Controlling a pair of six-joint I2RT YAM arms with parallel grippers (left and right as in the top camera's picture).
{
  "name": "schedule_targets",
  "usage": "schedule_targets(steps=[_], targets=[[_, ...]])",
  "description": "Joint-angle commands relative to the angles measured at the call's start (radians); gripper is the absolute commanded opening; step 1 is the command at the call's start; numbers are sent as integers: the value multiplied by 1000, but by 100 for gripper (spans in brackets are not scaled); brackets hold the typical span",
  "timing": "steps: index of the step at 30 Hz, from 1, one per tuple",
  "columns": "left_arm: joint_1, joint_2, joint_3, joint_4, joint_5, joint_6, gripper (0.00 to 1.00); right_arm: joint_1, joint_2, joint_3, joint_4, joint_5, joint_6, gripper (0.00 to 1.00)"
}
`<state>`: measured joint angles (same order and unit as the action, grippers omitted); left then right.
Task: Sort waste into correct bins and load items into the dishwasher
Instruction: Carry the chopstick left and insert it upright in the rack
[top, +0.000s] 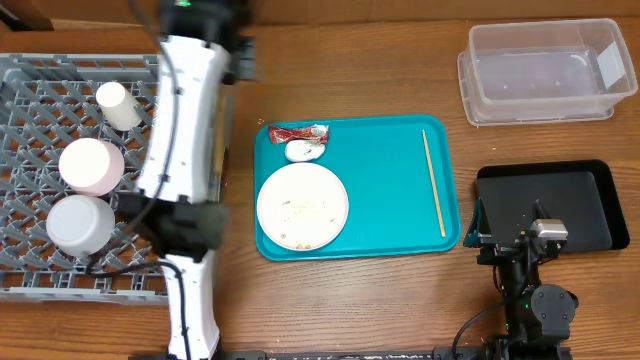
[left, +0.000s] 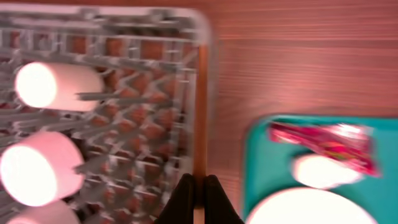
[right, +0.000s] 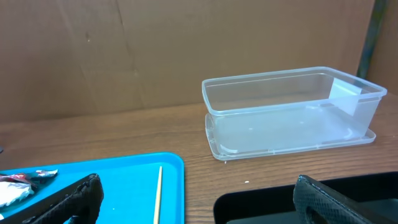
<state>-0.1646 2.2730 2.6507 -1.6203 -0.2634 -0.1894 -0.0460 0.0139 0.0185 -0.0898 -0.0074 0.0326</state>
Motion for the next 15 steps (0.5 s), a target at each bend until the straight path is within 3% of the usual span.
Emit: schedule_targets(steps=[1,8,15], targets=[[122,50,-7,10,141,132,4,-5,-11,-11,6,6,-3,100],[281,91,-13,-10,527,342,4,-5,-11,-11,6,6,-3,100],[297,95,-13,3,549,362,4,-5,-11,-11,6,6,-3,100]])
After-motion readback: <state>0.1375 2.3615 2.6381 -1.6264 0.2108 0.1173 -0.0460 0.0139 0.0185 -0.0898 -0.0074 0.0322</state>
